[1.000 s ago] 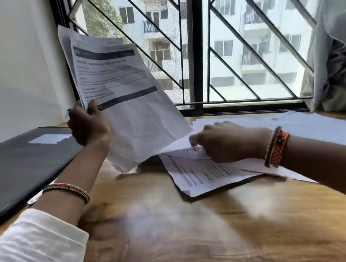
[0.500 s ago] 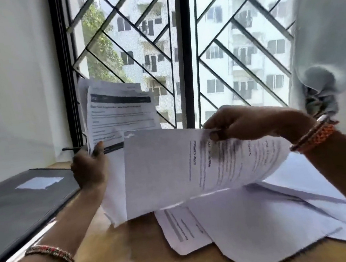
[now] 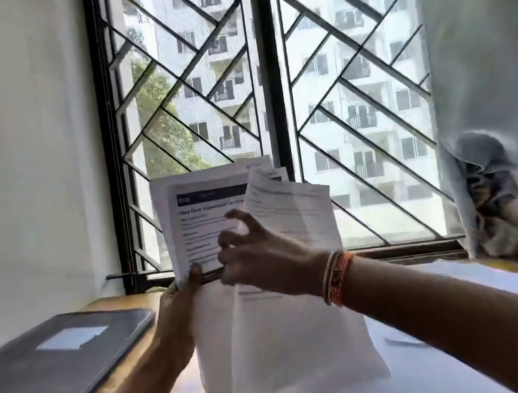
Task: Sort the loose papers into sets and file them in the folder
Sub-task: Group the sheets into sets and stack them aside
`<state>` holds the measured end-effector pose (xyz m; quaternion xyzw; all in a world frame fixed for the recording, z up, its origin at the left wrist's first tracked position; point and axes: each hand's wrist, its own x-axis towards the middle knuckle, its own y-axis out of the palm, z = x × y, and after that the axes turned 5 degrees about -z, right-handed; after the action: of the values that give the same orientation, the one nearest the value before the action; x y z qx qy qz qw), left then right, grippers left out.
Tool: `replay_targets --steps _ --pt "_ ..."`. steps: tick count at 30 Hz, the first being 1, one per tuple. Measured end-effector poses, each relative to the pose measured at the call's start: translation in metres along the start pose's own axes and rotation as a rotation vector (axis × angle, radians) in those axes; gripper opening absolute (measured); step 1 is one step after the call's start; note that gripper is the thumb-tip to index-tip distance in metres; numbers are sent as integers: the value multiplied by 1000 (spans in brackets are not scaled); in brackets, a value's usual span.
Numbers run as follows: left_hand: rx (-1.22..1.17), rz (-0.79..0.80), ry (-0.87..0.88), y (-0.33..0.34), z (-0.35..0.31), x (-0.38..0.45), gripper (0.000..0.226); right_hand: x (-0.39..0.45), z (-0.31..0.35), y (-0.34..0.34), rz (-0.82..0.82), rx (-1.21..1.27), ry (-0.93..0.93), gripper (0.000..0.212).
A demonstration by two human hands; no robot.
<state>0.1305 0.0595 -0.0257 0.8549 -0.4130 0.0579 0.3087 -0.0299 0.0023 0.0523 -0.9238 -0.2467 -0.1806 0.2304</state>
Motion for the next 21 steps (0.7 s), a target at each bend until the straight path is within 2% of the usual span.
replay_targets --steps 3,5,6,8,10,11,14,16,18,19,21 --pt "-34 118 -65 4 -1 -3 44 -8 31 19 -164 -46 -42 17" --pt "-33 195 -42 5 -3 -8 41 -15 39 34 -277 -99 57 19" --pt "-20 238 -24 7 -3 -10 29 -17 41 40 -311 -116 144 24" --pt "33 260 -18 8 -2 -13 32 -19 42 47 -363 -95 400 52" --pt "54 229 -14 7 3 -13 25 -19 37 45 -383 -12 615 71" --pt "63 185 -20 6 5 -13 27 -21 34 43 -379 28 690 76" --pt "74 73 -13 3 6 -12 60 -40 18 41 -380 122 949 90" --pt "76 12 1 -1 8 -8 56 -56 7 39 -379 197 1184 97" --pt "56 -19 -1 -3 10 -6 43 -69 -3 37 -303 367 1403 97" --pt "39 -19 -11 -3 11 -4 35 -75 -9 37 -273 503 1471 90" --pt "27 -14 -32 -4 14 -3 40 -85 -17 39 -351 856 1515 58"
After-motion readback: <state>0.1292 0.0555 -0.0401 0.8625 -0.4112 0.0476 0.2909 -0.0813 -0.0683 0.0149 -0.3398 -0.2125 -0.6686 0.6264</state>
